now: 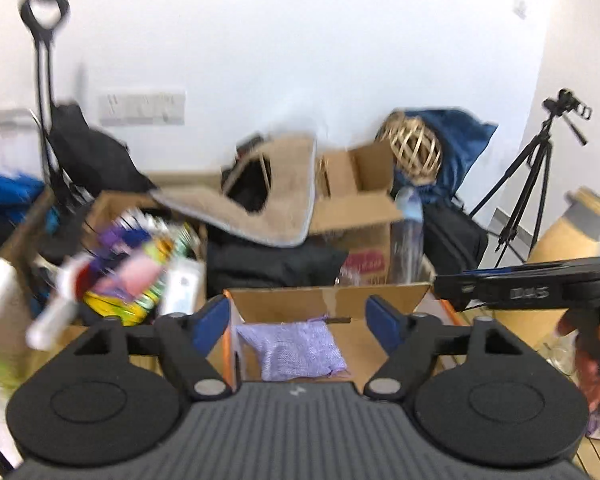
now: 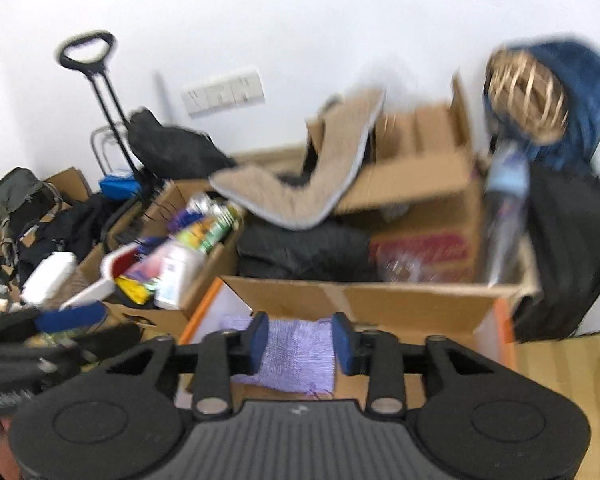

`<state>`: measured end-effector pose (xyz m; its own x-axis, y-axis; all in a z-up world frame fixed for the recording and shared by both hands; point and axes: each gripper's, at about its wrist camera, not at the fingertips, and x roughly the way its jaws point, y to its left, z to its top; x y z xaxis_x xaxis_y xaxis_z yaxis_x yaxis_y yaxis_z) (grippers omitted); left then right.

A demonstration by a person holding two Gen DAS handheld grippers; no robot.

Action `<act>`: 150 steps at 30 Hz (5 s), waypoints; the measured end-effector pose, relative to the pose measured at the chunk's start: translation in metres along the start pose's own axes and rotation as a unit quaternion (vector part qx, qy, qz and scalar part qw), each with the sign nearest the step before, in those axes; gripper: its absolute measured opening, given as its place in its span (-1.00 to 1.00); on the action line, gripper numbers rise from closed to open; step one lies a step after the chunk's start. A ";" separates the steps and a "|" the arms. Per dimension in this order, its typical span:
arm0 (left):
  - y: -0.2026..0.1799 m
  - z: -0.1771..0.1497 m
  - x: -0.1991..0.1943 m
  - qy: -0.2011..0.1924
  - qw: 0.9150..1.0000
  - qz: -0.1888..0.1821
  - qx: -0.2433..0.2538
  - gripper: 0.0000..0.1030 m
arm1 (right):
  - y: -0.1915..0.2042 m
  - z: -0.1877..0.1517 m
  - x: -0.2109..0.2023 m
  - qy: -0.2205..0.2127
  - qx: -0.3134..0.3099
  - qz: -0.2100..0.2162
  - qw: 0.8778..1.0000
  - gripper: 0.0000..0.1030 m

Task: Organize soft objects
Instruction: 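Carry the lavender cloth with both grippers into the cardboard box and open, then move both grippers back over the pile toward the yellow plush toy, then close both grippers on the yellow-and-white plush toy, then carry the plush toy with both grippers into the cardboard box and open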

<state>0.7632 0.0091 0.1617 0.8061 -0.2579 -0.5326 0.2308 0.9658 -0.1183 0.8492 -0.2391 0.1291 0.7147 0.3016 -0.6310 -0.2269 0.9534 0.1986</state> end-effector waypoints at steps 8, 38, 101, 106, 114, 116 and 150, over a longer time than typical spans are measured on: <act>-0.039 -0.017 -0.133 -0.051 0.997 0.029 0.048 0.68 | 0.007 -0.032 -0.159 -0.065 -0.037 -0.031 0.997 0.07; -0.089 -0.355 -0.321 -0.186 0.979 0.063 0.057 1.00 | 0.121 -0.438 -0.338 -0.204 -0.155 -0.034 0.966 0.77; -0.088 -0.229 -0.100 -0.052 0.979 -0.190 -0.046 -0.20 | 0.044 -0.320 -0.175 -0.143 0.004 0.014 0.990 -0.09; -0.080 -0.242 -0.123 -0.064 0.977 -0.191 -0.065 -0.20 | 0.067 -0.323 -0.205 -0.162 -0.023 0.002 0.987 -0.10; -0.077 -0.231 -0.116 -0.068 0.974 -0.199 -0.084 -0.21 | 0.081 -0.317 -0.212 -0.174 -0.057 -0.023 0.983 -0.12; -0.077 -0.218 -0.104 -0.069 0.974 -0.202 -0.080 -0.21 | 0.078 -0.307 -0.208 -0.180 -0.062 -0.031 0.981 -0.12; -0.072 -0.062 0.186 0.039 0.998 -0.055 -0.005 0.01 | -0.064 -0.079 0.105 0.019 -0.106 -0.161 0.981 0.16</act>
<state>0.8629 -0.1068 0.0191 0.7309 -0.3599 -0.5799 0.3098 0.9320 -0.1880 0.8869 -0.2687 -0.0090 0.7479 -0.0187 -0.6635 -0.1289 0.9765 -0.1728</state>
